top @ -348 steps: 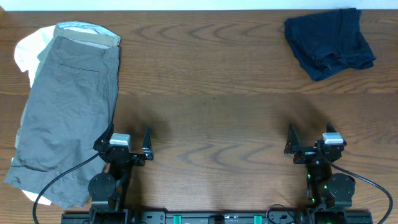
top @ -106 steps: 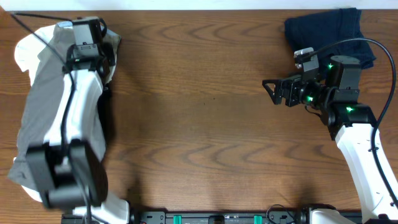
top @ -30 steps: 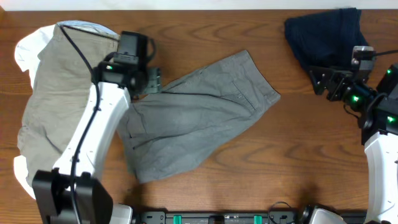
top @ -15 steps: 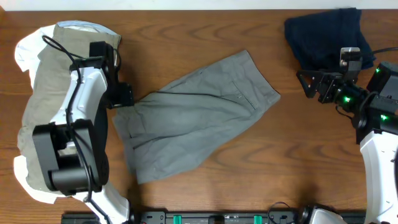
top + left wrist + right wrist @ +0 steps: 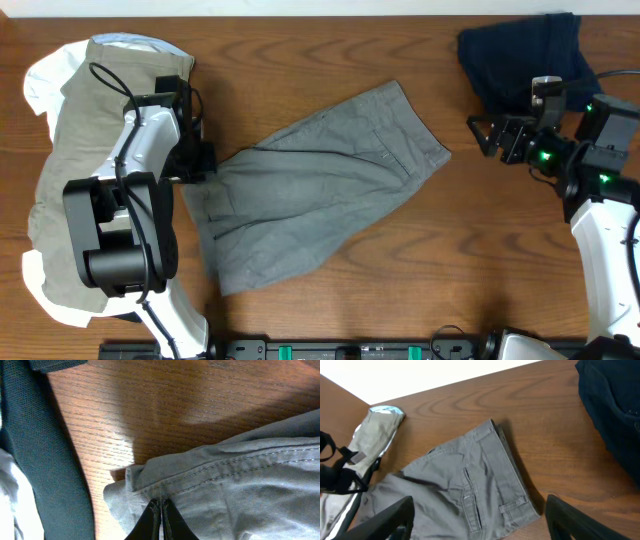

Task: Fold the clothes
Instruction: 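Grasp the far leg hem of the grey shorts with the right gripper, then lift the grey shorts with both grippers and stretch them apart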

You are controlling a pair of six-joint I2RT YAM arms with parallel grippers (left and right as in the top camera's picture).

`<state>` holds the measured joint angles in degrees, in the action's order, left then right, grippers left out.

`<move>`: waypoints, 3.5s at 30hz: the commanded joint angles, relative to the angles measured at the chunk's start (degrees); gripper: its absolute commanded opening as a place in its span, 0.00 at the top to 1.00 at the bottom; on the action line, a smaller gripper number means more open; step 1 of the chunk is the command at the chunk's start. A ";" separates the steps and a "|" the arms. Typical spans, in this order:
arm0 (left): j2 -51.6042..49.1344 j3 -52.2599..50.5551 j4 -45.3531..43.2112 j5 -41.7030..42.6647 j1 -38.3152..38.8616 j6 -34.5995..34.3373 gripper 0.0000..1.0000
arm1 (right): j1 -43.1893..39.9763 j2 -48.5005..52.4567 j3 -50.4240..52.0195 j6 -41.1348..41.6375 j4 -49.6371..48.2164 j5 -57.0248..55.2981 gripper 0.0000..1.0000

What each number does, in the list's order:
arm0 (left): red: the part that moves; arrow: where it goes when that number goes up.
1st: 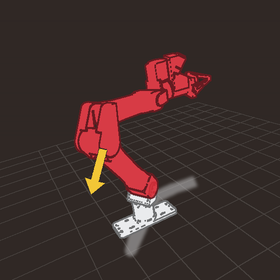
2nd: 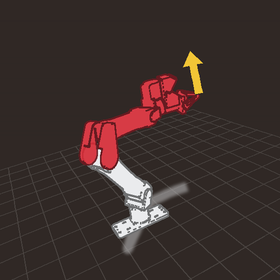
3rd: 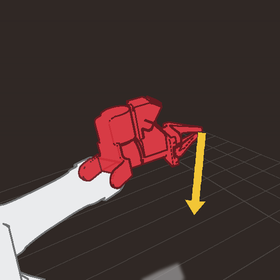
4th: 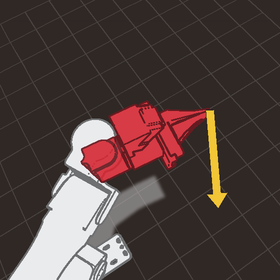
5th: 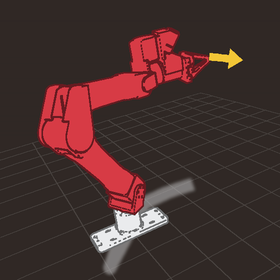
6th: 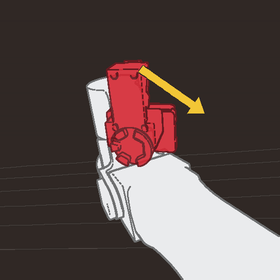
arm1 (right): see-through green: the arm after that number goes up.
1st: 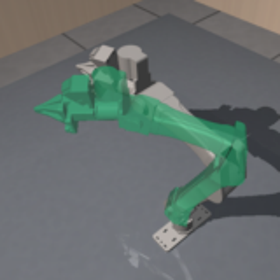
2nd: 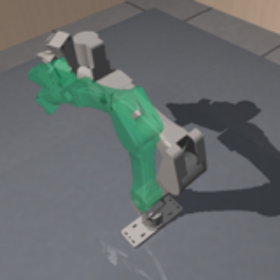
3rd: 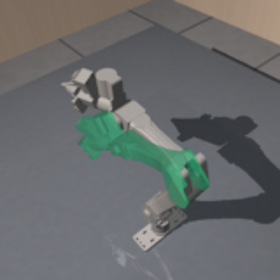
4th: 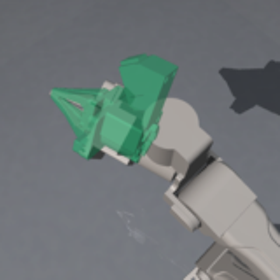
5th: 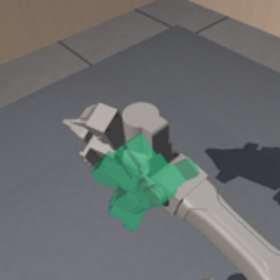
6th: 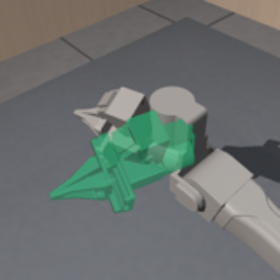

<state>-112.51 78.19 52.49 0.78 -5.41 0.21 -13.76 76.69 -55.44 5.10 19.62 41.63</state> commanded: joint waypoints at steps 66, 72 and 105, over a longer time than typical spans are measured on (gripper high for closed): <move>4.50 -10.88 -16.35 7.65 -2.60 -19.41 0.94 | 20.26 11.08 -1.09 -1.03 -14.01 -19.21 0.44; 9.42 -10.58 -10.58 7.96 -2.60 -17.64 0.94 | 20.26 11.10 -1.09 1.14 -18.47 -24.68 0.48; 17.05 -10.58 -9.60 9.07 1.60 -16.76 0.94 | 23.69 51.78 -21.62 10.75 -41.33 -18.36 0.46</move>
<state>-95.66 67.16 43.07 9.28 -3.79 -17.74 9.41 128.05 -75.55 14.70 -21.93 22.39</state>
